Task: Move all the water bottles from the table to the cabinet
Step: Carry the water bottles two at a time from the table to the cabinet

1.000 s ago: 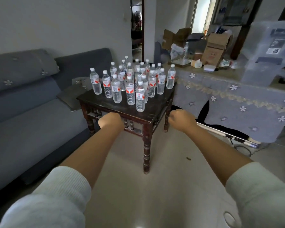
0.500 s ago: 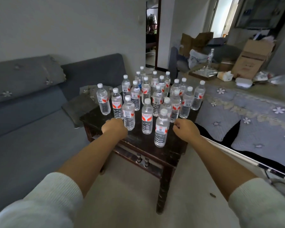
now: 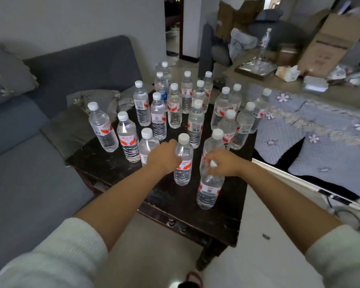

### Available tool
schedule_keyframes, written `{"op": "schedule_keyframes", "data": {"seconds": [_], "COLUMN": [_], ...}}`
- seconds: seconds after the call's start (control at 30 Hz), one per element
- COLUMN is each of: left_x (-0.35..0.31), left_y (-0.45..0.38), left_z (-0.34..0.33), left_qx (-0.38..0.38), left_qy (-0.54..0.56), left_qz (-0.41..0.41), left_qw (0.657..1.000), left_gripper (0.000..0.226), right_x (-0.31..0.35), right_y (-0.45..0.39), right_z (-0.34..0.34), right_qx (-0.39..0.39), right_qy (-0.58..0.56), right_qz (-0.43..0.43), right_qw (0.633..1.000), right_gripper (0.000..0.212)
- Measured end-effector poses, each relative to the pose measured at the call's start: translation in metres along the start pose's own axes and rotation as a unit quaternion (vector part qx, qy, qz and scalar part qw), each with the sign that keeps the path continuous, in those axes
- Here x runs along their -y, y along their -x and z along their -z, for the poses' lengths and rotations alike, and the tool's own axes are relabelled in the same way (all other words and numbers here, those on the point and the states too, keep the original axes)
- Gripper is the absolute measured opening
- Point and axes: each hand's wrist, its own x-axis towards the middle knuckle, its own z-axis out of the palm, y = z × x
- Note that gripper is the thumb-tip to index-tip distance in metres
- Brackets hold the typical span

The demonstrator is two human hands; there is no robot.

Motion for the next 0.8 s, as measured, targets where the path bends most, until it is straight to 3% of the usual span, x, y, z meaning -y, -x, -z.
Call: {"op": "schedule_keyframes", "data": {"seconds": [0.03, 0.2, 0.43, 0.6, 0.8], "left_x": [-0.001, -0.007, -0.015, -0.01, -0.023], "left_y": [-0.009, -0.045, -0.079, -0.093, -0.091], "left_z": [-0.002, 0.0, -0.003, -0.002, -0.002], "left_qx": [-0.007, -0.014, 0.066, 0.095, 0.139], "left_qy": [0.005, 0.023, -0.069, -0.086, -0.074], "left_qz": [-0.002, -0.015, -0.072, -0.134, -0.253], "left_qw": [1.0, 1.0, 0.993, 0.983, 0.955], "left_gripper": [0.043, 0.062, 0.037, 0.037, 0.021], "right_x": [-0.002, -0.015, -0.023, -0.016, -0.002], "right_y": [-0.004, -0.002, 0.0, 0.008, 0.034], "right_z": [0.0, -0.003, -0.005, -0.004, -0.009], "right_qx": [-0.001, -0.022, -0.01, -0.013, -0.088], "right_qy": [-0.001, -0.033, -0.042, -0.046, -0.052], "right_qz": [0.015, 0.073, 0.056, -0.012, -0.119], "right_qw": [1.0, 0.997, 0.997, 0.999, 0.988], "right_gripper": [0.007, 0.022, 0.026, 0.023, 0.039]}}
